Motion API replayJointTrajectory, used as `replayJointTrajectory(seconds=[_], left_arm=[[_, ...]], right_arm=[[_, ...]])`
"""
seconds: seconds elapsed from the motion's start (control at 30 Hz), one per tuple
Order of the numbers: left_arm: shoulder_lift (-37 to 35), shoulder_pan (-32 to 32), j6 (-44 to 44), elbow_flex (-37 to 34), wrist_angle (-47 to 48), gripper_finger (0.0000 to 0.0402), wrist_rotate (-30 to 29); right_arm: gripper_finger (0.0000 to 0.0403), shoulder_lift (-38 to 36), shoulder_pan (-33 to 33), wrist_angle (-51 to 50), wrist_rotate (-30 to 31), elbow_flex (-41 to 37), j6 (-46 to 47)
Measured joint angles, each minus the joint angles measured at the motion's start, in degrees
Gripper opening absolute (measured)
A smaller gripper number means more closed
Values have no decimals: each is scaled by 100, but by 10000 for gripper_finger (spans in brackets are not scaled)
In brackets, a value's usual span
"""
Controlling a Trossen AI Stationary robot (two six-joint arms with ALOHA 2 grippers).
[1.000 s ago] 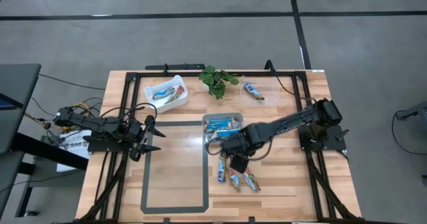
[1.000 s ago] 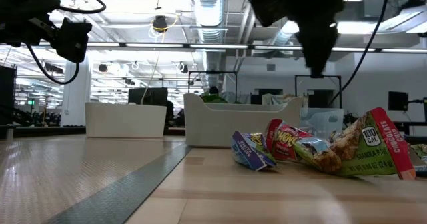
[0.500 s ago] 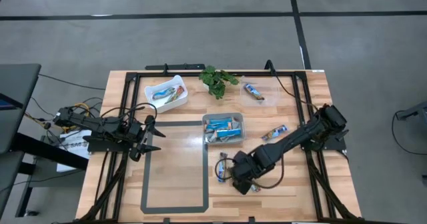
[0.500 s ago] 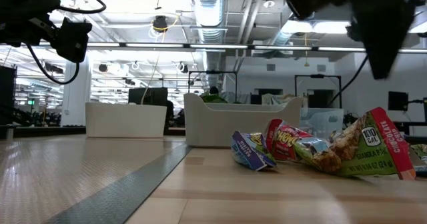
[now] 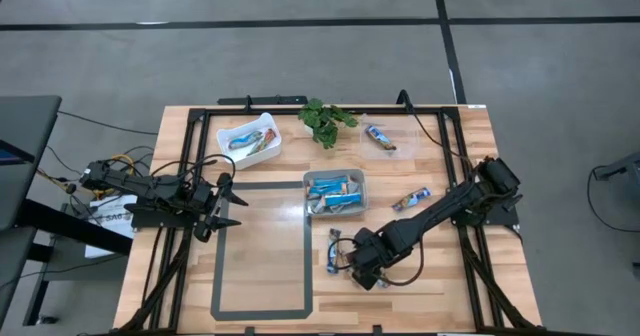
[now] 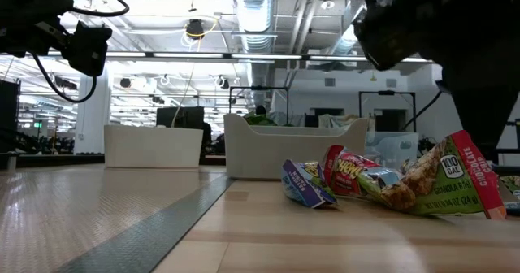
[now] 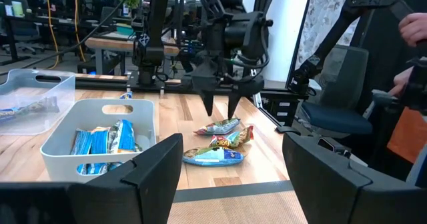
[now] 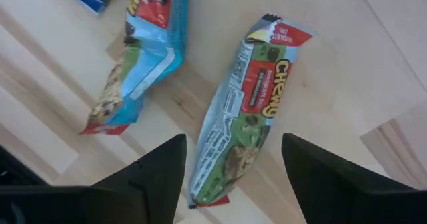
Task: Pick and place Granola Bars by type
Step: Put the red granola bar into the white bin
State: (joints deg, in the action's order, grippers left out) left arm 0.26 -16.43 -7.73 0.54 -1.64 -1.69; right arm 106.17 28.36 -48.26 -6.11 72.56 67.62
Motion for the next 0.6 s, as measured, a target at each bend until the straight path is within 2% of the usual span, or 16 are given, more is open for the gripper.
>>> replayJointTrajectory(seconds=[0.2, 0.6], left_arm=[[-1, 1, 1, 0, -1, 251, -1], [0, 1, 1, 0, -1, 251, -2]], right_arm=[[240, 0, -54, 286, 0, -356, -8], [240, 132, -93, 799, 11, -441, -319]])
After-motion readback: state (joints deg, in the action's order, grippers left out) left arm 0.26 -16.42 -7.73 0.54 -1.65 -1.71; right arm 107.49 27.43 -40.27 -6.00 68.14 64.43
